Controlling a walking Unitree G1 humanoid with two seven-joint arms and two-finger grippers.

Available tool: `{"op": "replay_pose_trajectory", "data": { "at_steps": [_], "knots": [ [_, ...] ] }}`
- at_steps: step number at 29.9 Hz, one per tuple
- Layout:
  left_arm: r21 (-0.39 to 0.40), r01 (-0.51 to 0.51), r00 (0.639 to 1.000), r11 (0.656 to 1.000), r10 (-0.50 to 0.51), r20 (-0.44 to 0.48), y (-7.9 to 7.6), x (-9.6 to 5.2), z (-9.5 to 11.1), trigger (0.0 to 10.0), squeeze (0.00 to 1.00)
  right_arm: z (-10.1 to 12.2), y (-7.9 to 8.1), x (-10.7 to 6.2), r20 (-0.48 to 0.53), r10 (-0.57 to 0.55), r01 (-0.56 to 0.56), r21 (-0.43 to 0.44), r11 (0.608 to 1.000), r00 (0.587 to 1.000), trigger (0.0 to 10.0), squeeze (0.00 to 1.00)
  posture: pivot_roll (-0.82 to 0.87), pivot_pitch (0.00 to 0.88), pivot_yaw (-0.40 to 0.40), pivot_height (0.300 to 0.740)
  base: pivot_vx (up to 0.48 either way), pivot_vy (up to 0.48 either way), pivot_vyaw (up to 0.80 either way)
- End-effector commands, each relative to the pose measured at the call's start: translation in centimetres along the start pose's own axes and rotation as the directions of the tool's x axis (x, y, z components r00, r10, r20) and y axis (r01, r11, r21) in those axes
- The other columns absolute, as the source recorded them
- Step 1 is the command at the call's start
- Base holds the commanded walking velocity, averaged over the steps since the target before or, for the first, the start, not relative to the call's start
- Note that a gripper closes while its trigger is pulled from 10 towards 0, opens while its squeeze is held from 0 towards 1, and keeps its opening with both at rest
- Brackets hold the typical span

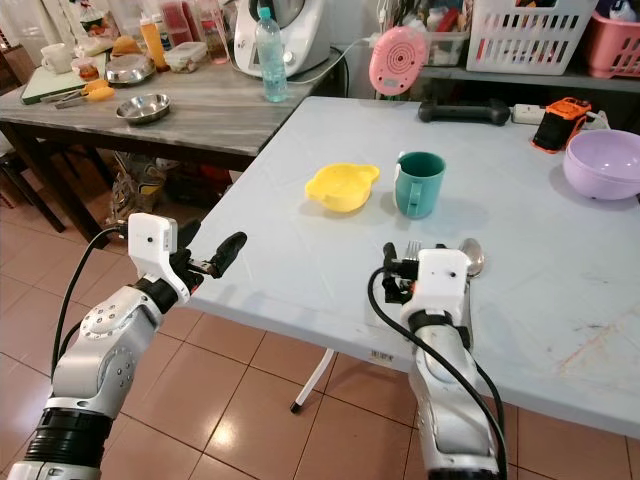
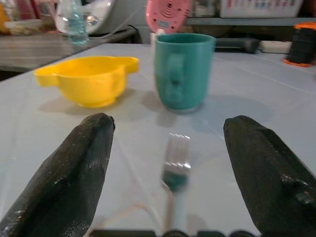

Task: Setting the table

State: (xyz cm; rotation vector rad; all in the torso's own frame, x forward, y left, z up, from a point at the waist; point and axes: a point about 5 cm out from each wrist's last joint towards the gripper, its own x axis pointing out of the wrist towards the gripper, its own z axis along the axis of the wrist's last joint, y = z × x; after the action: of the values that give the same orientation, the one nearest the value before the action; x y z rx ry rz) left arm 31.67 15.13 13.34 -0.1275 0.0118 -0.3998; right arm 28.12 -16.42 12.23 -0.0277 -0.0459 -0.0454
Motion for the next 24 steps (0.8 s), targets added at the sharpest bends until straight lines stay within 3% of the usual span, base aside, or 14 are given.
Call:
{"op": "replay_pose_trajectory", "data": {
  "at_steps": [1, 9, 24],
  "knots": [
    [0.009, -0.018, 1.000, 1.000, 0.018, 0.007, 0.15, 0.20, 0.02, 10.0, 0.00, 0.66, 0.26, -0.34, 0.016, 0.015, -0.015, -0.006, 1.000, 1.000, 10.0, 1.00, -0.04, 0.012, 0.097, 0.740, 0.000, 0.000, -0.76],
    [0.000, -0.008, 1.000, 1.000, 0.008, 0.026, -0.50, 0.86, 0.09, 10.0, 0.00, 0.94, 0.53, -0.82, 0.020, 0.030, -0.030, -0.021, 0.999, 0.999, 10.0, 1.00, -0.06, 0.015, 0.101, 0.740, 0.000, 0.000, -0.76],
    [-0.035, 0.013, 0.999, 0.999, -0.012, 0.046, -0.82, 0.78, -0.01, 10.0, 0.00, 1.34, 1.06, -0.94, 0.027, 0.070, -0.069, -0.040, 0.997, 0.997, 10.0, 1.00, -0.06, 0.018, 0.091, 0.740, 0.032, 0.000, 0.00]
  ]
}}
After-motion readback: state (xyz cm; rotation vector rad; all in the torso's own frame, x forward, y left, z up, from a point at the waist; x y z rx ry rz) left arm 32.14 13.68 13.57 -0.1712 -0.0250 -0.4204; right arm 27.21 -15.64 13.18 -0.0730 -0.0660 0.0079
